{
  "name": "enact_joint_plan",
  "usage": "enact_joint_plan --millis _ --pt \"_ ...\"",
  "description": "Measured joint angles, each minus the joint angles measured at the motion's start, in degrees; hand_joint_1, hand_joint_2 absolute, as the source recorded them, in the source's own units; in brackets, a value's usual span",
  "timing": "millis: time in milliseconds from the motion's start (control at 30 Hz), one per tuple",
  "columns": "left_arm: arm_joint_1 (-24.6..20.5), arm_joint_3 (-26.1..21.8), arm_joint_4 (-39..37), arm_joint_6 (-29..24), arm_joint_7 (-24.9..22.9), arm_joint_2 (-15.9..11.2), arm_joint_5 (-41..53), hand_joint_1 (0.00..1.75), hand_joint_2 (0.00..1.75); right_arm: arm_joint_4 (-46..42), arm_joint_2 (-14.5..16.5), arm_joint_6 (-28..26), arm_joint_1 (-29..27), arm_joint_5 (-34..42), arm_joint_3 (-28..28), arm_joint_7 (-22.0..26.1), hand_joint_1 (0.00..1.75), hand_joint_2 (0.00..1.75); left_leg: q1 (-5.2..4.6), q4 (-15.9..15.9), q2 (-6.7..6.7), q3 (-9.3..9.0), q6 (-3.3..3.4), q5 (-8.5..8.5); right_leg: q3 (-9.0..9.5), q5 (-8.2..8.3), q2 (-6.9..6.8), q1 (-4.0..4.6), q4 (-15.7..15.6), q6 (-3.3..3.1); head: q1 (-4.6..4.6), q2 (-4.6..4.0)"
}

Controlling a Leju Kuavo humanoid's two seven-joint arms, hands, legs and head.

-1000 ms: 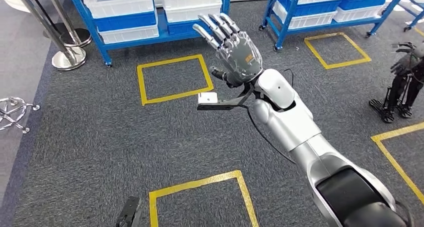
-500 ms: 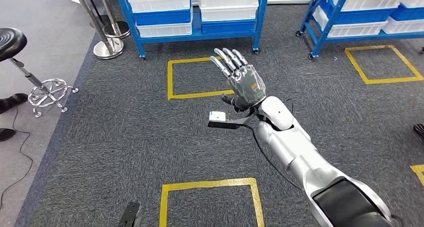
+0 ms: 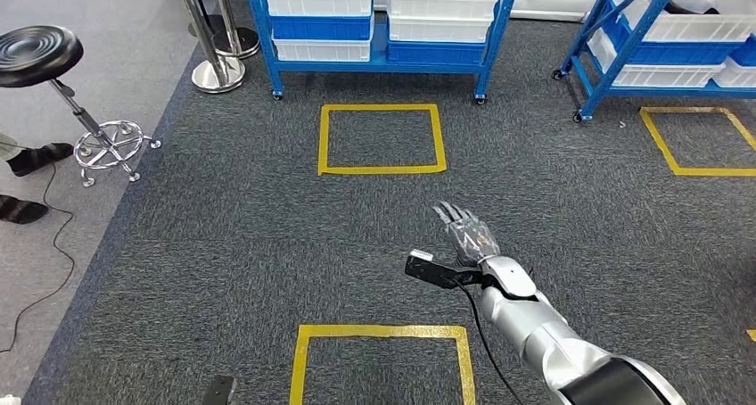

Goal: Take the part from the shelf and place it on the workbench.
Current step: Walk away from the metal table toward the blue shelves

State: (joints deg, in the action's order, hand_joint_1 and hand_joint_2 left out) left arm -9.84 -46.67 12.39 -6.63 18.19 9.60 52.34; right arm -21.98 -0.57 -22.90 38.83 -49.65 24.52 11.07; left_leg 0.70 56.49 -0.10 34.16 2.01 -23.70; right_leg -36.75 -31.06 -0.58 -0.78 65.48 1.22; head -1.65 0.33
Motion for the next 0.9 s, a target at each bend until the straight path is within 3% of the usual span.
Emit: enact_joint_plan --millis 67,100,133,200,267,433,467,567,600,633,667,733,800,900 --pt "0.02 -0.34 0.00 0.48 0.17 -0.06 0.04 0.00 0.00 2.10 -0.39 5.10 -1.89 1.95 -1.86 -2.93 0.00 1.75 -0.02 0.09 -0.33 0.01 0.26 -0.12 -3.75 -2.46 0.28 -0.08 6.87 0.25 0.01 0.00" --pt "0.04 -0.44 0.00 0.67 0.10 -0.08 0.17 0.00 0.00 2.97 -0.62 6.79 -2.96 2.55 -2.85 -4.45 0.00 1.75 -0.02 0.19 -0.58 0.01 0.28 -0.19 -4.69 -2.28 0.30 -0.16 8.21 0.36 0.01 0.00" --pt "0.05 -0.49 0.00 0.77 -0.04 -0.09 0.32 0.00 0.00 3.60 -0.81 7.61 -3.85 2.88 -3.75 -5.69 0.00 1.75 -0.01 0.34 -0.81 0.01 0.22 -0.28 -4.42 -0.93 0.30 -0.29 7.11 0.44 0.01 0.00" --pt "-0.01 -0.55 0.00 0.94 -0.31 -0.11 0.48 0.00 0.00 4.45 -1.08 8.04 -5.07 3.64 -5.37 -7.37 0.00 1.75 0.00 0.93 -1.08 0.05 -0.18 -0.69 -1.45 2.97 0.35 -0.64 0.26 0.54 0.01 0.00" --pt "-0.21 -0.62 0.00 1.24 -0.42 -0.16 0.46 0.00 0.00 5.01 -1.17 7.86 -5.98 4.81 -6.84 -8.25 0.00 1.75 -0.23 1.73 -1.12 0.25 -0.80 -1.26 1.08 4.86 0.52 -0.66 -5.08 0.31 -0.01 0.00" --pt "0.18 -0.71 0.00 1.88 -0.43 -0.32 0.57 0.00 0.00 5.93 -1.13 6.03 -9.43 7.31 -10.38 -8.59 0.00 1.75 -0.11 3.18 -1.06 0.71 -2.12 -2.69 1.72 4.94 0.46 -0.46 -6.08 -1.48 -0.03 0.00" --pt "0.27 -0.72 0.00 1.95 -0.38 -0.36 0.57 0.00 0.00 6.05 -1.11 5.75 -9.84 7.49 -10.90 -8.56 0.00 1.75 -0.03 5.43 -0.86 1.65 -2.37 -4.15 1.78 5.00 0.42 -0.55 -6.19 -1.80 -0.03 0.00" --pt "0.46 -0.72 0.00 2.13 -0.27 -0.37 0.60 0.00 0.00 6.44 -1.13 5.34 -10.93 7.69 -12.25 -8.50 0.00 1.75 0.11 16.26 -0.39 6.45 -2.81 -9.31 1.81 4.92 0.30 -0.31 -6.20 -2.24 -0.04 0.00" --pt "0.55 -0.72 0.00 2.17 -0.26 -0.37 0.61 0.00 0.00 6.57 -1.13 5.36 -11.27 7.77 -12.57 -8.46 0.00 1.75 0.10 18.13 -0.35 7.28 -2.78 -9.64 1.82 4.89 0.27 -0.20 -6.20 -2.27 -0.04 0.00" --pt "0.64 -0.72 0.00 2.22 -0.26 -0.38 0.62 0.00 0.00 6.69 -1.13 5.42 -11.59 8.05 -12.92 -8.38 0.00 1.75 0.06 17.87 -0.35 7.11 -2.63 -8.93 1.85 4.88 0.27 -0.09 -6.19 -2.29 -0.04 0.00" --pt "0.70 -0.72 0.00 2.27 -0.26 -0.39 0.63 0.00 0.00 6.79 -1.13 5.51 -11.91 8.53 -13.32 -8.22 0.00 1.75 -0.02 15.33 -0.35 5.82 -2.32 -7.28 1.90 4.87 0.27 0.01 -6.19 -2.29 -0.03 0.00" --pt "0.74 -0.72 0.00 2.39 -0.22 -0.51 0.66 0.00 0.00 6.90 -1.08 5.62 -12.79 10.12 -14.66 -7.59 0.00 0.87 -0.42 7.32 -0.23 1.73 -1.32 -3.89 2.06 4.77 0.21 0.22 -6.18 -2.18 -0.03 0.00" --pt "0.90 -0.74 0.00 2.57 -0.10 -0.64 0.67 0.00 0.00 7.05 -1.01 5.48 -14.33 11.98 -16.43 -7.17 0.00 0.00 -0.87 2.53 -0.10 -0.74 -0.63 -2.77 2.17 4.62 -0.03 0.33 -6.16 -1.79 -0.03 0.00" --pt "1.85 -0.79 0.00 2.85 0.10 -0.67 0.84 0.00 0.00 7.47 -0.75 5.24 -17.30 14.38 -18.92 -7.48 0.00 0.00 -0.92 1.34 -0.24 -1.40 -0.16 -2.60 2.51 4.48 -0.31 0.21 -6.33 -0.86 -0.03 0.00"
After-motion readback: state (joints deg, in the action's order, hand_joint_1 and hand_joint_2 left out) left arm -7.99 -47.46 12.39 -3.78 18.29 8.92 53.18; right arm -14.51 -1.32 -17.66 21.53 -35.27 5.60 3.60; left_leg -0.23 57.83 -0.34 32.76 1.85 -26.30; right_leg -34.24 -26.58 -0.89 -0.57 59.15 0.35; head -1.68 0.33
